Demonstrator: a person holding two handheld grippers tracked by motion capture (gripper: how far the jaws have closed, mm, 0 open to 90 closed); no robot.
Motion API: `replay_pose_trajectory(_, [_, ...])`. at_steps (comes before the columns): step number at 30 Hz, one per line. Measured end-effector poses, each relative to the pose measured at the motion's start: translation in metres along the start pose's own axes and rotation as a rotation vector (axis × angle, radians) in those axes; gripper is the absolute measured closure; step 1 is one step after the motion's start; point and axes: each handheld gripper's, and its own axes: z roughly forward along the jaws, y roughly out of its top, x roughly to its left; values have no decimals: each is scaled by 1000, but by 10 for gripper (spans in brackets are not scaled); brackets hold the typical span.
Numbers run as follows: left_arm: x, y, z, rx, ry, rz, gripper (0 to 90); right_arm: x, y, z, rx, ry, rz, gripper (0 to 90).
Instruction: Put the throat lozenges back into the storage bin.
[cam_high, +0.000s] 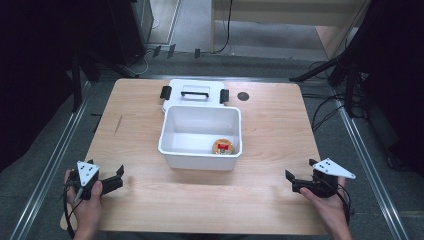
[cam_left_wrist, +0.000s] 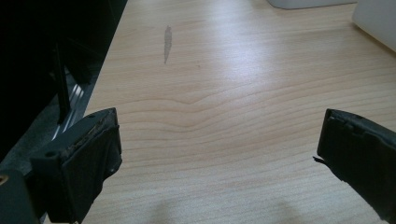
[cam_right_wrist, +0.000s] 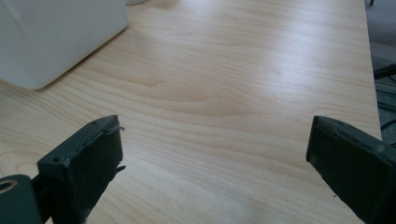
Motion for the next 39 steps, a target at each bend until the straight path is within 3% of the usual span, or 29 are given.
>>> replay_pose_trajectory(8, [0, 0, 0, -2, 1, -2, 1, -4, -15, -10, -49, -51, 26, 73])
replay_pose_trajectory(15, [2, 0, 0, -2, -6, -20, 1, -3, -27, -15, -50, -92, 22, 89])
replay_pose_trajectory(20, [5, -1, -1, -3, -10, -30, 1, -10, -38, -20, -57, -116, 52, 103])
replay_pose_trajectory(23, [5, -1, -2, -6, -10, -34, 1, -13, -44, -22, -60, -114, 72, 109])
replay_pose_trajectory(24, [5, -1, -2, -8, -10, -37, 1, -14, -45, -26, -89, -107, 83, 119])
replay_pose_trajectory(27, [6, -1, -1, -6, -13, -44, 1, -14, -47, -27, -102, -104, 88, 126])
replay_pose_trajectory(39, [7, -1, -1, -4, -21, -57, 1, -14, -47, -24, -95, -119, 90, 128])
